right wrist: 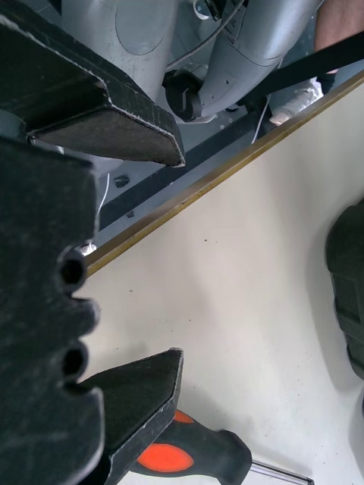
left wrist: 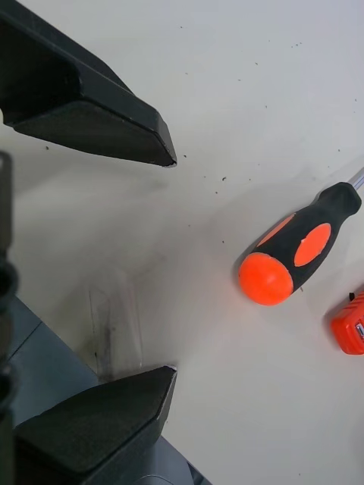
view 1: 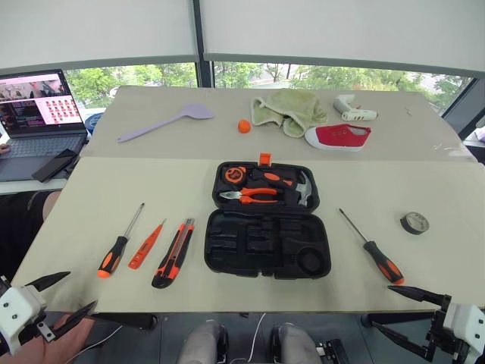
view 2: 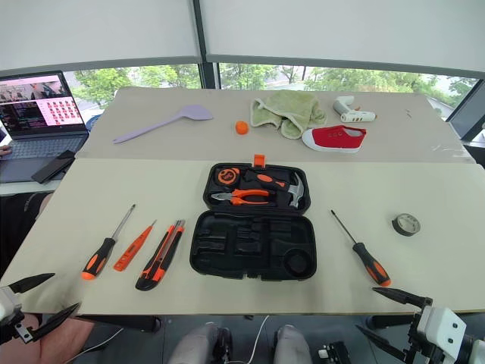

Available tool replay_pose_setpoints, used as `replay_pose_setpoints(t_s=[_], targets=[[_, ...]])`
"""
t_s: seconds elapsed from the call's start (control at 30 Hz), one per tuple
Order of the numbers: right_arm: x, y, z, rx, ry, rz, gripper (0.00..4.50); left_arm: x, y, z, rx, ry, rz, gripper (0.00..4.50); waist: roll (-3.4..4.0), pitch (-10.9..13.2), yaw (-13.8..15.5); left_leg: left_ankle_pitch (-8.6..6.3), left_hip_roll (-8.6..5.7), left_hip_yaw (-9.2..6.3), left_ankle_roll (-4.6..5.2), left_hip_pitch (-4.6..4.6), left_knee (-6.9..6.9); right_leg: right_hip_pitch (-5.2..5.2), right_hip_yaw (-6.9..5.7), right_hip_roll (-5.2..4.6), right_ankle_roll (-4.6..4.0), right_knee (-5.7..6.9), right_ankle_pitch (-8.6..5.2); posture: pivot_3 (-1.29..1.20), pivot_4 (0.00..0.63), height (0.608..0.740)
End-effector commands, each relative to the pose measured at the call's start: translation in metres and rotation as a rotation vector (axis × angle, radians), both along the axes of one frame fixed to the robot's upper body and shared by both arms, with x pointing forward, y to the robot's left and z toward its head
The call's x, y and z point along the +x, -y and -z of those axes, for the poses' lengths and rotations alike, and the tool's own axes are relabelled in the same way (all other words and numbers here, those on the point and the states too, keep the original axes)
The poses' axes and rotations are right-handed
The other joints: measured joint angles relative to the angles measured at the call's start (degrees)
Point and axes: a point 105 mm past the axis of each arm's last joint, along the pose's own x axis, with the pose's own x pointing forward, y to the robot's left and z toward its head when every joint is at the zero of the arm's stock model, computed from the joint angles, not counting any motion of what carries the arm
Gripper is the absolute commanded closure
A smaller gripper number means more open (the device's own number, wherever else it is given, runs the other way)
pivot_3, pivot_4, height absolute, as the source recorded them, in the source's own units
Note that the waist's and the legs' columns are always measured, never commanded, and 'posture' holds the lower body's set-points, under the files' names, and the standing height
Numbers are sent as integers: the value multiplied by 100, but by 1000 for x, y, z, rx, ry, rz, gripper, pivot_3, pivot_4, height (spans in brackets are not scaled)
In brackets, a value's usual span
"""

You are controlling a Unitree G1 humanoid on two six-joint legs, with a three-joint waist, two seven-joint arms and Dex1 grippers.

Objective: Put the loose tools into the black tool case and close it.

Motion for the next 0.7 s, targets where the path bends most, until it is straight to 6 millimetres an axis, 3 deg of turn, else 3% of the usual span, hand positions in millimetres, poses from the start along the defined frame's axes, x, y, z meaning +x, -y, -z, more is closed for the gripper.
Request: replay_pose_setpoints(t_s=[0.03,0.13,0.33,0.43,0.5,0.6,0.7], targets=[[17,-7,-7,5,61,-16,36,12,1,-19,-93,64,-71,7,0,0,0,0,0,0,0,0,0,0,0,0,0,0,0,0,150,740],[47,-34,-35,184,207,-68,36,19,-7,-33,-299,89,-253,7,-22,6,-40,2,7,-4,-4,4,2,2,4,6,6,3,0,0,150,740],[61,-68,-80,382,281,-185,36,-16,-38,-17,-392,-63,-531,7,1,0,-56,2,5,-5,-8,12,2,4,3,8,-11,13,14,0,150,740],[59,-82,-87,397,277,-248,36,-27,-43,-11,-392,-174,-602,7,-7,0,-33,0,5,-2,-23,10,4,3,-7,15,-8,14,9,0,150,740],[58,-89,-89,398,284,-275,36,-24,-41,-16,-417,-196,-602,7,-15,-4,34,-8,4,-3,-16,11,5,3,-25,16,-6,13,6,0,150,740],[58,-96,-92,401,290,-303,36,-10,-15,-33,-564,-265,-504,7,-16,-4,84,-14,0,-8,-17,8,9,6,-33,12,-6,9,3,0,150,740],[59,-105,-96,438,290,-319,36,30,4,-56,-524,-219,-437,7,-17,-4,118,-12,-2,-10,-21,10,13,9,-25,8,-1,11,1,0,150,740]])
